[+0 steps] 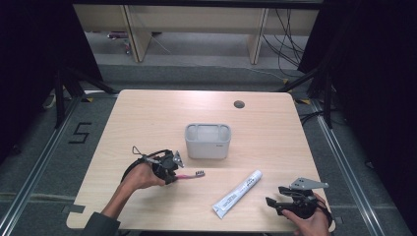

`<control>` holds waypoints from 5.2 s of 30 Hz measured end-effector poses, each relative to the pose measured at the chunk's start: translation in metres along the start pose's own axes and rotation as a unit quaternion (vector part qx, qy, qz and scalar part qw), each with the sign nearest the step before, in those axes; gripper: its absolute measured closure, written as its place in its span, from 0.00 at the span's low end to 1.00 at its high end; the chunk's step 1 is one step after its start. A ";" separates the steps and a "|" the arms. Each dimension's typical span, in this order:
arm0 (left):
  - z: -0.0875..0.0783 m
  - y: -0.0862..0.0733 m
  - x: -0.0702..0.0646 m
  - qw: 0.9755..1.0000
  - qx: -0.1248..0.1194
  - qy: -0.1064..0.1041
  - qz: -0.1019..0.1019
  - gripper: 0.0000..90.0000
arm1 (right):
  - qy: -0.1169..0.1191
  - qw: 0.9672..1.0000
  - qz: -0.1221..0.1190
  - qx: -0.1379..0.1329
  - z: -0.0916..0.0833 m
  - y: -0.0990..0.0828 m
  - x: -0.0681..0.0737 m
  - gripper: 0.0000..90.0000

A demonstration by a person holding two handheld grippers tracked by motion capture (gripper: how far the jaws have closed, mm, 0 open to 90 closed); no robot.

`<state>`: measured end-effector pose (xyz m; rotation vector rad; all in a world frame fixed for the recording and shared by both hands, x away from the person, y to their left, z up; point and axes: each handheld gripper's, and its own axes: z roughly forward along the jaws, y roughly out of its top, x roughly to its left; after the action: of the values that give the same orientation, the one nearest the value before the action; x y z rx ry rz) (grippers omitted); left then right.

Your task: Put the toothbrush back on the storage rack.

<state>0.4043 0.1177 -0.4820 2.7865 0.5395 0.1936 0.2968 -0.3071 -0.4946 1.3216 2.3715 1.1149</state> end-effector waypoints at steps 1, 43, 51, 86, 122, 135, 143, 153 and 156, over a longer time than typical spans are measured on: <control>0.000 0.002 -0.001 1.000 0.005 0.001 0.002 0.88 | 0.000 1.000 -0.003 -0.001 0.000 0.000 0.000 0.34; -0.012 0.019 -0.003 0.998 0.058 -0.005 0.004 0.93 | 0.000 1.000 -0.008 -0.004 0.000 0.000 -0.002 0.34; -0.023 0.018 -0.007 0.999 0.020 -0.025 -0.005 0.92 | 0.001 1.000 -0.008 -0.007 0.000 0.000 -0.002 0.34; -0.071 0.015 -0.015 0.979 -0.195 0.012 -0.054 0.93 | -0.004 1.000 -0.005 0.000 -0.001 0.000 -0.002 0.34; -0.096 0.067 0.012 0.949 -0.296 0.047 -0.102 0.93 | 0.000 1.000 -0.006 -0.003 0.000 -0.001 -0.004 0.34; -0.101 0.086 0.027 0.927 -0.341 0.075 -0.139 0.93 | 0.005 1.000 -0.008 -0.003 0.000 -0.001 -0.005 0.34; -0.099 0.093 0.033 0.913 -0.364 0.086 -0.160 0.93 | 0.004 1.000 -0.005 -0.002 0.000 -0.001 -0.005 0.34; -0.094 0.101 0.041 0.907 -0.372 0.101 -0.171 0.93 | 0.003 1.000 0.005 0.001 -0.001 -0.001 -0.003 0.34; -0.091 0.105 0.043 0.904 -0.377 0.101 -0.175 0.93 | 0.006 1.000 -0.003 -0.002 0.000 -0.001 -0.005 0.34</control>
<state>0.4629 0.0645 -0.3600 1.8949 0.7969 0.4945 0.2993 -0.3111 -0.4959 1.3086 2.3800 1.1288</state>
